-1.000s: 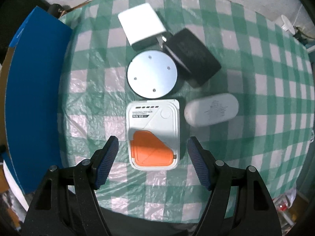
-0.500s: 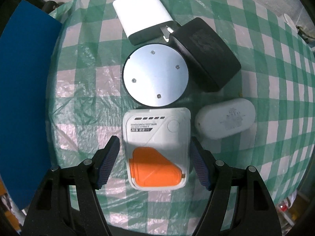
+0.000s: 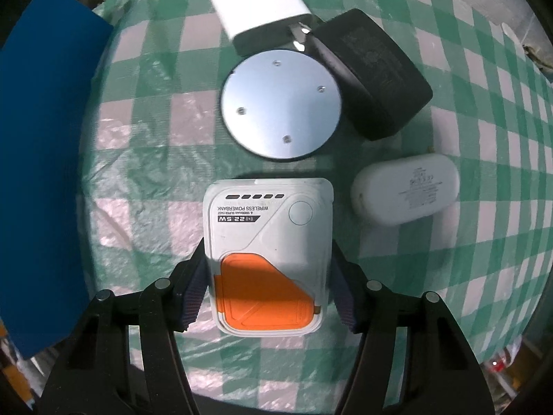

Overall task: Organize rigid objects
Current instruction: 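Return the right tool to the gadgets and grasp the white-orange power bank, then carry the power bank into the box and open the right gripper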

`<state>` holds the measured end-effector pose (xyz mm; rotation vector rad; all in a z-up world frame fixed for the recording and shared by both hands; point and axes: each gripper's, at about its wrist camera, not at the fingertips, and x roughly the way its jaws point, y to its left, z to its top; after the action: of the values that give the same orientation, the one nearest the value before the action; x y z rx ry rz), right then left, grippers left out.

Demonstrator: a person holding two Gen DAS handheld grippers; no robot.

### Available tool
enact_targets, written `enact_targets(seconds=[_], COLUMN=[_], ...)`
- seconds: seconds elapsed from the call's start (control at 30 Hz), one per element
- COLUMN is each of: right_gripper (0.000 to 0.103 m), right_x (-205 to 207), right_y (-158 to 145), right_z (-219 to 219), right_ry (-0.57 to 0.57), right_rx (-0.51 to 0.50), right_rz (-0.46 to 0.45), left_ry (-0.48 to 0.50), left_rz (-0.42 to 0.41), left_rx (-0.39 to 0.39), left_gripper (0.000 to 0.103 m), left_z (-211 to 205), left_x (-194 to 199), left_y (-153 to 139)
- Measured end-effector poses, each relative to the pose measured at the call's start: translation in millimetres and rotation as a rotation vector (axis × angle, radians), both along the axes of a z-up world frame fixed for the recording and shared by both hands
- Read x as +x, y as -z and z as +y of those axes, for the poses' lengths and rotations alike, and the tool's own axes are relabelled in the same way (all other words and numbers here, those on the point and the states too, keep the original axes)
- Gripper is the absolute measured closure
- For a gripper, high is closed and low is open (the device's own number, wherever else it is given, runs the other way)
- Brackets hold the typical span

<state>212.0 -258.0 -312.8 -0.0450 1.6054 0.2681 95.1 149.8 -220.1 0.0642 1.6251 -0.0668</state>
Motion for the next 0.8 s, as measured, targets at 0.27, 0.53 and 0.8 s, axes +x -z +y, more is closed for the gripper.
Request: enact_targets(seconds=[0.27,0.53,0.8], right_gripper=[0.039,0.039,0.039], right_x=[-2.6,-3.9,-3.7], right_y=[-35.5,-77.5,-121.4], right_z=[10.8,24.9,64.1], right_ry=[-0.033,-0.074,-0.139], right_rx=[0.022,0.037,0.07], right_rz=[-0.02,-0.041,-0.073], left_ry=[0.001,0.001,-0.003], left_rz=[0.0,-0.001,0.0], left_rx=[0.001,-0.001,-0.006], left_gripper=[0.093,0.093,0.093], left_z=[0.0,0.9,1.9], left_x=[0.2,-0.2,0.9], left_y=[0.2,0.1,1.1])
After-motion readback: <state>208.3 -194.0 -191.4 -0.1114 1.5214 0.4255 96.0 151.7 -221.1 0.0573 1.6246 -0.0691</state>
